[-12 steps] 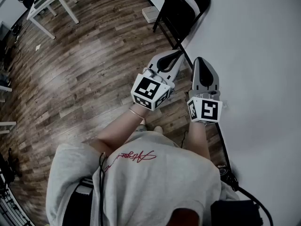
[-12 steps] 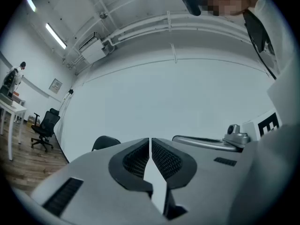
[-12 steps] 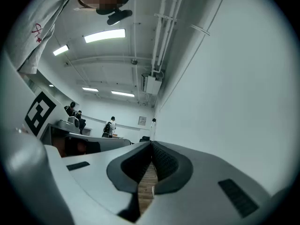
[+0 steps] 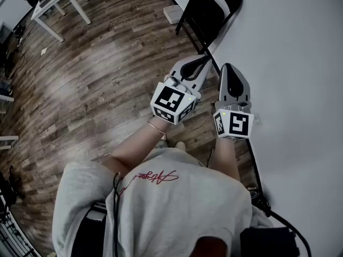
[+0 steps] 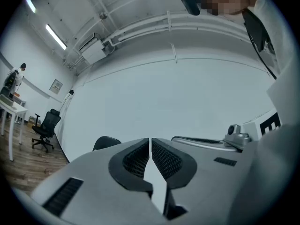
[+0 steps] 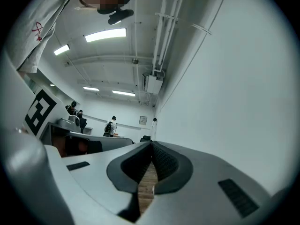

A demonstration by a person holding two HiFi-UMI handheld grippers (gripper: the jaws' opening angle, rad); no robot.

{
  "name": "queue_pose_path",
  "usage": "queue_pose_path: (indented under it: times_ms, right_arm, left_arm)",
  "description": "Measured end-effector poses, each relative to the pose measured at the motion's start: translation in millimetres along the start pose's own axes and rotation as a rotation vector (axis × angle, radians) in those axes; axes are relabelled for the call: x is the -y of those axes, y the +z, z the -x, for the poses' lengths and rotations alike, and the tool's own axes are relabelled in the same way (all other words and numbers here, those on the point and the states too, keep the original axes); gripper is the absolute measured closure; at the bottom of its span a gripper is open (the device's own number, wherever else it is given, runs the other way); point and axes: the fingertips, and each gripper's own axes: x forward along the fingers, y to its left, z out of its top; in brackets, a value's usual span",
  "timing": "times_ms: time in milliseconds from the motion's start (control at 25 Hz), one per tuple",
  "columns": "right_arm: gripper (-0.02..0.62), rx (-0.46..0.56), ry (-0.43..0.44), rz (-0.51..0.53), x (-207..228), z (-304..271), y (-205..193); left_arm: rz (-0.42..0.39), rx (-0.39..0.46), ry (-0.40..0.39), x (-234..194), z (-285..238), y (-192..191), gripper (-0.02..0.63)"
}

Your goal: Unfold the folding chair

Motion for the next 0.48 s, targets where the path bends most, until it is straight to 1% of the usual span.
queue_pose_path:
  times_ms: [160,280,360,480]
  right_arm:
    - [0.578,0.001,-0.003,-0.004,-1.6,-1.1,-1.7]
    - [0.578,0.020,0.012,-0.016,-6.1,-3.8,-1.5]
    - [0.578,0.030,0.018,-0.005,-9.5,-7.0,0.2]
    - [0.577,0.032,0.000,0.022,-11.1,-15.1,1.1]
  left_arm:
    - [-0.001,-0.006,-0.005,-0.9,1.3,-2.1,0.577]
    - [0.000,-0.006,-0.013,-4.7,3.6,-2.2,0.577]
    - [0.002,-0.007,-0.019,-8.9,4.2,-2.1,0.577]
    - [0.001,-0.012,-0.035,-15.7,2.1,-1.4,0.577]
